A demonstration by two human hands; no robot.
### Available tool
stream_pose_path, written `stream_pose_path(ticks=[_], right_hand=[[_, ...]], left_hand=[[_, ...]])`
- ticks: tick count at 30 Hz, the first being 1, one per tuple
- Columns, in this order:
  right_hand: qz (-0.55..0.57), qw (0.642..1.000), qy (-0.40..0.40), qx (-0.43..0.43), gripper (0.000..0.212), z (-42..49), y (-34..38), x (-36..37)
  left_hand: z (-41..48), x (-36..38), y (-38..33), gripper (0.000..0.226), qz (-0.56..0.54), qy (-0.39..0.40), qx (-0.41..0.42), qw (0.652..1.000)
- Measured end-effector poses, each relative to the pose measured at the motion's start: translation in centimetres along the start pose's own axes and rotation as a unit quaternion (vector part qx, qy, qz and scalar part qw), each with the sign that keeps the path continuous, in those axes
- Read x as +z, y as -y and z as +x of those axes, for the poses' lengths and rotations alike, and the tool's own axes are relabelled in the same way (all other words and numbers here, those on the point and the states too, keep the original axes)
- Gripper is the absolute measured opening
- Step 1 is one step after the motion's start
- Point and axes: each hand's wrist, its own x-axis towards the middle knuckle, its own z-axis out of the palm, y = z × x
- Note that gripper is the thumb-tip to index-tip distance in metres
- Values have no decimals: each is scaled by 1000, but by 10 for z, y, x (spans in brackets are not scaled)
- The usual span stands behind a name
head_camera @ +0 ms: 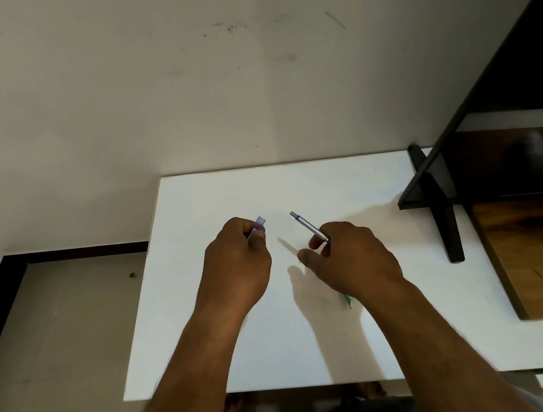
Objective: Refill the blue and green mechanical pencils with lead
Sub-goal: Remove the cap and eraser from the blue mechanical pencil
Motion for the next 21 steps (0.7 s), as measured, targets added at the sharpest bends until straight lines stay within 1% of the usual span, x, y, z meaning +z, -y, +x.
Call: stream_pose_path(ticks=[2, 5, 7, 10, 12, 14, 16, 19, 21], right_hand=[[48, 998, -6, -35, 37, -1, 5, -2], [142, 982, -10, -122, 53, -9, 18, -5], [194, 968, 3, -160, 53, -16, 26, -6], [216, 961, 13, -171, 47, -21, 31, -6], [217, 961, 20, -168, 52, -22, 31, -8], [220, 961, 26, -164, 58, -22, 31, -12], [235, 957, 32, -164, 53, -23, 30, -15], [286, 939, 36, -188, 26, -24, 32, -16], [316, 927, 30, -198, 20, -24, 35, -16]], left_hand=[[-1, -1, -5, 20, -18, -12, 1, 1000], [-2, -5, -14, 24, -63, -38, 21, 997], [-2, -8, -16, 23, -109, -48, 47, 992], [-2, -12, -17, 17, -188, -54, 73, 978], [-2, -13, -19, 15, -237, -43, 79, 967], [-3, -13, -20, 15, -260, -32, 77, 962], [-4, -13, -20, 14, -276, -28, 71, 958], [-5, -13, -21, 11, -267, -35, 64, 961], [-6, -12, -22, 11, -263, -35, 65, 962]])
